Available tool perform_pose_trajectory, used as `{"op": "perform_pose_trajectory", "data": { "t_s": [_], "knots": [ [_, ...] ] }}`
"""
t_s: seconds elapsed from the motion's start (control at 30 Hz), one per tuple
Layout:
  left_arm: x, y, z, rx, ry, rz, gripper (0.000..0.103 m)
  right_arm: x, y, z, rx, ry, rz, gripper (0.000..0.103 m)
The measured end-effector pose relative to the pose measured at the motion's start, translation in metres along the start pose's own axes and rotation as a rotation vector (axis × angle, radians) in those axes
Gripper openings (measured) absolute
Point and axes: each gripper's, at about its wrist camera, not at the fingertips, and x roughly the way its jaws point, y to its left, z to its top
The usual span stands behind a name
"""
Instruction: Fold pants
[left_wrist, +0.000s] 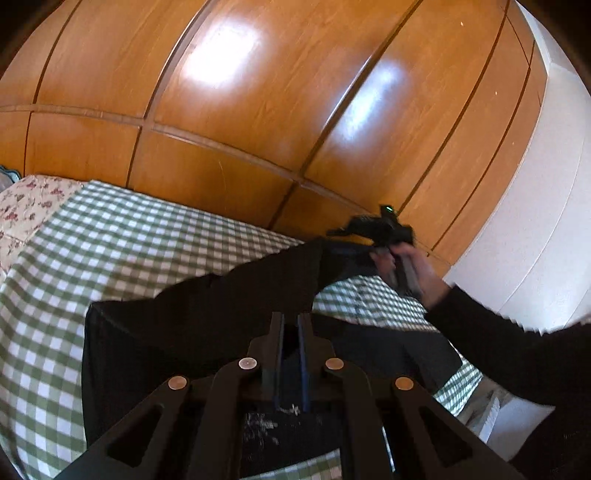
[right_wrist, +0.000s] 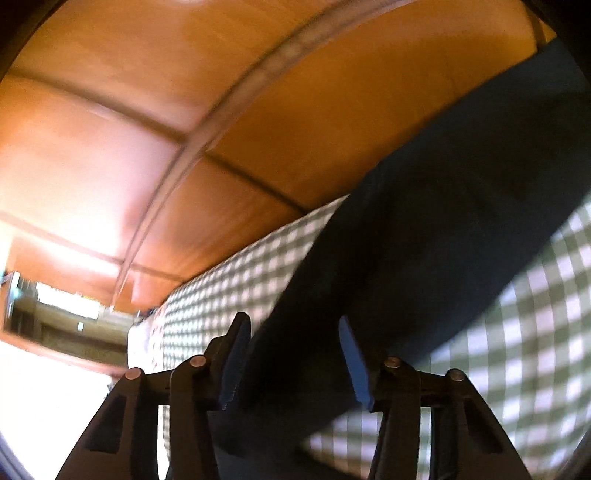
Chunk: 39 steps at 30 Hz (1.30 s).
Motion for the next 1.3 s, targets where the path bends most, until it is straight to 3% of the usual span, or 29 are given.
{"op": "perform_pose_trajectory", "data": {
  "t_s": [0.17,0.23,0.4,0.5,0.6,0.7,0.83,0.97,1.1,1.3],
  "knots": [
    [-0.001,0.008,0.0,-0.01,0.02,0.02,0.006,0.031,-0.014,0.03,0.086,0.003,-0.066,0.026],
    [-0.001,0.014,0.008,-0.011,0.008,0.048,0.006,0.037,-0.017,0.034,0.107,-0.004,-0.089,0.01],
    [0.004,0.046,0.067,-0.048,-0.063,0.239,0.006,0.022,0.002,0.037,0.022,-0.053,-0.076,0.008],
    [0.004,0.073,0.109,-0.089,-0.141,0.34,0.005,-0.008,0.019,0.031,-0.027,-0.101,-0.018,0.007],
    [0.001,0.088,0.14,-0.108,-0.19,0.388,0.004,-0.051,0.033,0.018,-0.093,-0.153,0.046,0.007],
    [-0.005,0.083,0.148,-0.07,-0.213,0.425,0.004,-0.094,0.046,-0.007,-0.171,-0.198,0.077,0.007],
    [-0.025,0.078,0.122,-0.072,-0.225,0.428,0.004,-0.137,0.047,-0.054,-0.266,-0.224,0.099,0.007],
    [-0.042,0.078,0.07,-0.109,-0.189,0.439,0.004,-0.162,0.031,-0.114,-0.329,-0.207,0.1,0.007],
    [-0.054,0.092,0.003,-0.218,-0.118,0.447,0.004,-0.171,0.005,-0.17,-0.336,-0.158,0.085,0.007],
    [-0.051,0.114,-0.084,-0.433,-0.025,0.435,0.005,-0.151,-0.029,-0.237,-0.317,-0.046,0.019,0.007]
  ]
}}
